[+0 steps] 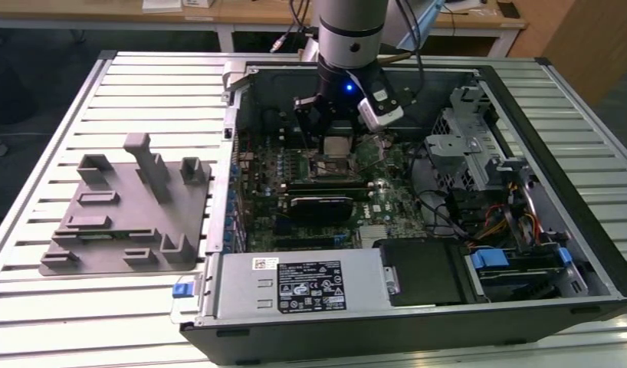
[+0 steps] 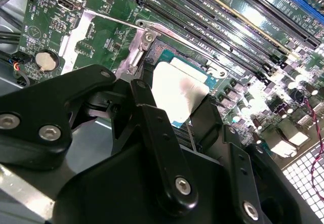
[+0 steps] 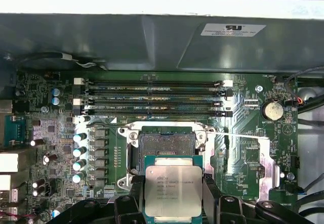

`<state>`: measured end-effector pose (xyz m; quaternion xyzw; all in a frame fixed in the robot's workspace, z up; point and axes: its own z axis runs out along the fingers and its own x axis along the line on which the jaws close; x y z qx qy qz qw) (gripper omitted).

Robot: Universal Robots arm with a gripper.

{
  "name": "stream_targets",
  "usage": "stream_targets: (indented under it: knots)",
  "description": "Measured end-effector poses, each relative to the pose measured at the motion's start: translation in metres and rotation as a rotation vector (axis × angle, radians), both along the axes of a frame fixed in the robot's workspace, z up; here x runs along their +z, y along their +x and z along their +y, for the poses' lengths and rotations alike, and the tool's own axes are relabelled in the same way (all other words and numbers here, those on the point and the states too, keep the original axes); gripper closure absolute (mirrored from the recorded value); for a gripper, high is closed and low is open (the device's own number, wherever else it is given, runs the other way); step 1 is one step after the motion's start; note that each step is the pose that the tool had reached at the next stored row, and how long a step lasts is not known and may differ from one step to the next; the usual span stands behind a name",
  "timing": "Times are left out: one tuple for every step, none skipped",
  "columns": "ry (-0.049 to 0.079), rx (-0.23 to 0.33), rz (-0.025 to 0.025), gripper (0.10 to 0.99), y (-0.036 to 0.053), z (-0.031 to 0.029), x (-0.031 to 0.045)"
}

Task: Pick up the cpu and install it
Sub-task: 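Place the cpu into insertion slot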

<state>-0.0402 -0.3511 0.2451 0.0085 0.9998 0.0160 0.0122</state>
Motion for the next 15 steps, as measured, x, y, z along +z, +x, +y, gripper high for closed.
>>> stream_targets:
  knots:
    - [0.000, -0.015, 0.0000, 0.545, 0.0000, 0.0000, 0.0000]
    - [0.000, -0.032, 0.0000, 0.545, 0.0000, 0.0000, -0.0001]
    - [0.000, -0.050, 0.0000, 0.545, 0.0000, 0.0000, -0.0001]
    - [0.000, -0.069, 0.0000, 0.545, 0.0000, 0.0000, -0.0001]
    - [0.000, -0.086, -0.0001, 0.545, 0.0000, 0.0000, -0.0002]
    - [0.000, -0.104, 0.0000, 0.545, 0.0000, 0.0000, -0.0001]
    - [0.000, -0.123, 0.0000, 0.545, 0.0000, 0.0000, -0.0002]
    - [0.000, -0.142, 0.0000, 0.545, 0.0000, 0.0000, -0.0002]
    - [0.000, -0.160, 0.0000, 0.545, 0.0000, 0.0000, -0.0003]
    - [0.000, -0.178, 0.0000, 0.545, 0.0000, 0.0000, -0.0003]
    - [0.000, -0.195, 0.0000, 0.545, 0.0000, 0.0000, -0.0003]
    - [0.000, -0.214, 0.0000, 0.545, 0.0000, 0.0000, -0.0004]
    - [0.000, -0.231, 0.0000, 0.545, 0.0000, 0.0000, -0.0004]
    - [0.000, -0.250, 0.0000, 0.545, 0.0000, 0.0000, -0.0005]
    - [0.000, -0.268, 0.0000, 0.545, 0.0000, 0.0000, -0.0005]
